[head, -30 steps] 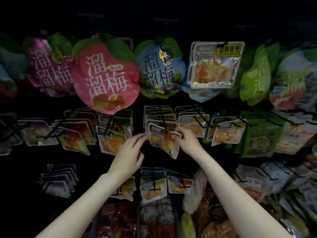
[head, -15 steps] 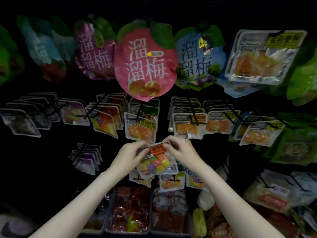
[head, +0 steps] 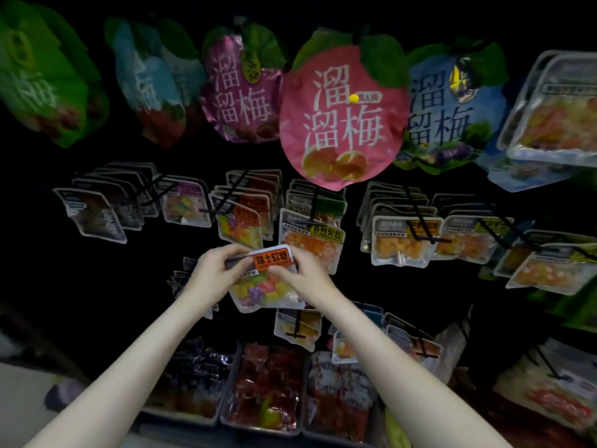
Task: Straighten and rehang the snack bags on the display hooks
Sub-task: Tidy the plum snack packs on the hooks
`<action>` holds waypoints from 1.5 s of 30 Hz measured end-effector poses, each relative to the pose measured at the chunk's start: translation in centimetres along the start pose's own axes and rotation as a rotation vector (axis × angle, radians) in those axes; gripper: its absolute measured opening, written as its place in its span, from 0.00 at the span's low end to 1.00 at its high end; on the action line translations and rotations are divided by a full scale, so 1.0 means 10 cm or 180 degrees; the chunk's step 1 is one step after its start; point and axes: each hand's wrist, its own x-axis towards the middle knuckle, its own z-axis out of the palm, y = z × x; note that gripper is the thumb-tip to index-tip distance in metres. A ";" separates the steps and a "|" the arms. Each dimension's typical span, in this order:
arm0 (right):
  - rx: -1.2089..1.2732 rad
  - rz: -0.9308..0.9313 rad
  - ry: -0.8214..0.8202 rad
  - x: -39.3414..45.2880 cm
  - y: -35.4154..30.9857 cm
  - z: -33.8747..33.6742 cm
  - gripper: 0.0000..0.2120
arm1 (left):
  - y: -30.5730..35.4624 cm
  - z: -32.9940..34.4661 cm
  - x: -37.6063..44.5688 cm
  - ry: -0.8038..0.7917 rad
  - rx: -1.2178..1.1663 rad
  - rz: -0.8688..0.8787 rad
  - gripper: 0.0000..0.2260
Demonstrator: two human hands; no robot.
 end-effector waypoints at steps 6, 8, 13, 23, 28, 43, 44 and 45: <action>0.0372 -0.0055 0.0333 0.34 -0.12 0.23 0.10 | -0.21 -0.23 0.26 0.0662 -0.0568 -0.0337 0.02; 0.0505 -0.0050 0.0417 0.42 -0.17 0.29 0.10 | -0.22 -0.29 0.33 0.0771 -0.0775 -0.0402 0.04; 0.0734 0.0120 0.0714 0.59 -0.26 0.37 0.14 | -0.19 -0.39 0.50 0.0773 -0.1098 -0.0420 0.04; 0.0659 0.0276 0.1148 0.82 -0.23 0.47 0.21 | -0.38 -0.51 0.81 0.0353 -0.0890 -0.0656 0.10; -0.0396 0.0226 0.1696 0.72 -0.08 0.55 0.12 | -0.41 -0.32 1.01 0.0580 -0.0406 -0.0534 0.10; -0.0462 -0.0192 0.0079 0.49 0.22 0.65 0.27 | -0.57 0.08 0.49 0.0466 0.0065 -0.0269 0.24; -0.0422 -0.0200 0.0140 0.42 0.23 0.62 0.26 | -0.54 0.11 0.46 0.0479 0.0152 -0.0251 0.27; -0.0373 -0.0237 0.0247 0.35 0.25 0.59 0.24 | -0.51 0.15 0.44 0.0546 0.0271 -0.0221 0.28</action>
